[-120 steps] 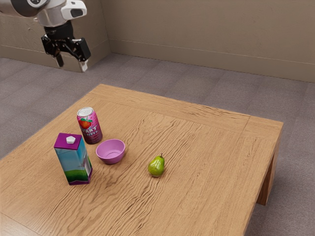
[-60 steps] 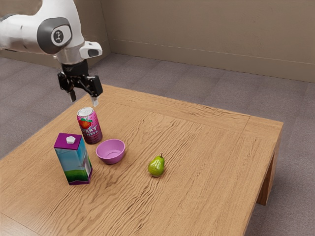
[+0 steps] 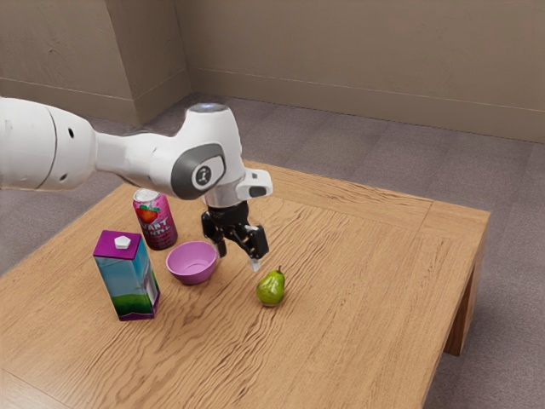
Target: Place the pear in the bowl.
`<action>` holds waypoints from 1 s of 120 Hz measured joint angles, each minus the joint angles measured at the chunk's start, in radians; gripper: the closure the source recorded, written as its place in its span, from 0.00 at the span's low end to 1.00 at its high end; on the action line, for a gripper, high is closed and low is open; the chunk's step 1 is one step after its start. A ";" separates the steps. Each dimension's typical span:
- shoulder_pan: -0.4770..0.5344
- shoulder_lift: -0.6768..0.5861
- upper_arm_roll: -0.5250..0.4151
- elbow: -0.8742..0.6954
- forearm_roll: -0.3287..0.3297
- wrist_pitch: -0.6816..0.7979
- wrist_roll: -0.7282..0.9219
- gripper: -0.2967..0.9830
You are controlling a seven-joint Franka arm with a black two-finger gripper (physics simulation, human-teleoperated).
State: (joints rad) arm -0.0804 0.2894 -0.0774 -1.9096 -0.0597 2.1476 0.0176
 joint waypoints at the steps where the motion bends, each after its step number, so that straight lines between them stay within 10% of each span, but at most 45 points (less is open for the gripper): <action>1: 0.000 0.004 -0.001 0.000 -0.001 0.005 0.000 0.23; 120: 0.001 0.193 -0.056 0.015 -0.037 0.260 -0.002 0.38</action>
State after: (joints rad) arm -0.0797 0.4819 -0.1334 -1.8948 -0.0964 2.4077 0.0154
